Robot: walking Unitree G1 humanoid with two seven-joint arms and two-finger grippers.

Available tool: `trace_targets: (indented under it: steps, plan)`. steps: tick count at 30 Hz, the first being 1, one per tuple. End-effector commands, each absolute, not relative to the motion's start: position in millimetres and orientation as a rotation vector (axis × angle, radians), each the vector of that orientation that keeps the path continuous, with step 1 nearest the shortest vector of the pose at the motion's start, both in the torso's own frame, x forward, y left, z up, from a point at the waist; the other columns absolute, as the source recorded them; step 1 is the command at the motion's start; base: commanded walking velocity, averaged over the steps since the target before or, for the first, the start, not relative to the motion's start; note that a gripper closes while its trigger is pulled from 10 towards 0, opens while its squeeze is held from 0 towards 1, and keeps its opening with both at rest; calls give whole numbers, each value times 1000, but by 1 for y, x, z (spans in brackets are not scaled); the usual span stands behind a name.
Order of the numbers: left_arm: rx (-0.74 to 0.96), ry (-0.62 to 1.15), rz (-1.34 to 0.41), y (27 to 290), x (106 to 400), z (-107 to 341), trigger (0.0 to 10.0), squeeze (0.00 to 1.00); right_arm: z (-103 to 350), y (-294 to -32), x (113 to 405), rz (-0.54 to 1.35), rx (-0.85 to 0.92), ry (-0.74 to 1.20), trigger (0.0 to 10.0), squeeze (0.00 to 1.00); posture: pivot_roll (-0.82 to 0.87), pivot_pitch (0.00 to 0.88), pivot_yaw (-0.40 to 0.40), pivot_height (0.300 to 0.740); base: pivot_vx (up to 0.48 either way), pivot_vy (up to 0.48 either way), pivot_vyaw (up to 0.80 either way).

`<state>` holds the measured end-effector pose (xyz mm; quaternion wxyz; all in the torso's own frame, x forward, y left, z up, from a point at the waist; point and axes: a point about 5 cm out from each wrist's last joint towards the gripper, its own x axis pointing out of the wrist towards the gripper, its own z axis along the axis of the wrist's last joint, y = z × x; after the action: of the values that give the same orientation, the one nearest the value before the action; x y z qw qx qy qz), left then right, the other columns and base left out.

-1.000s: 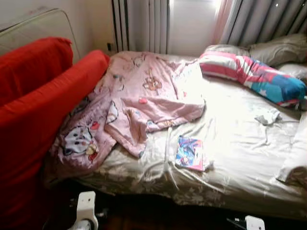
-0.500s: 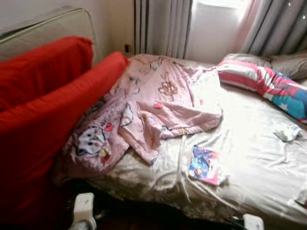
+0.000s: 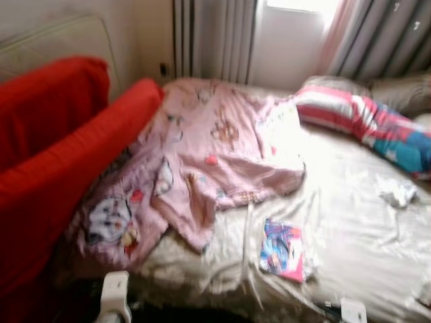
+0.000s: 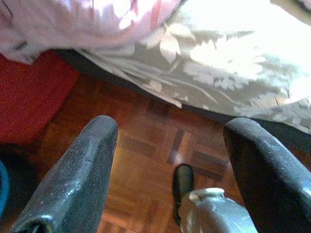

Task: Clean up the room

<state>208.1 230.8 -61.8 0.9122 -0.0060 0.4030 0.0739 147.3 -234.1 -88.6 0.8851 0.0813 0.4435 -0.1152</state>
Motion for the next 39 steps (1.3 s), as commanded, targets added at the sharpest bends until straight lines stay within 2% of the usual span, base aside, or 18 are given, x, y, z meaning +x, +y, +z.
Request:
trace_targets:
  steps: [1,6,10,13,28,39]
  plan:
    - [-22,835,124,220,211,-63,10000,0,-89,-243,141,-276,180,927,10000,0,60,0,-30,740,307,0,-781]
    - [-21,835,124,220,211,-63,10000,0,-89,-243,141,-281,186,923,10000,0,59,0,-29,740,306,0,-681]
    - [-21,833,125,221,211,-63,10000,0,-88,-243,142,-281,178,920,10000,0,59,0,-27,740,285,0,0]
    - [-96,809,169,220,210,-63,10000,0,-88,-243,142,-289,184,910,10000,0,63,0,-29,740,0,0,0]
    - [-167,622,217,223,218,-52,10000,0,-68,-243,162,-218,165,595,10000,0,58,0,-21,740,0,0,0]
    - [-175,563,196,222,221,-48,10000,0,-60,-241,167,-149,111,519,10000,0,58,0,-21,740,0,0,0]
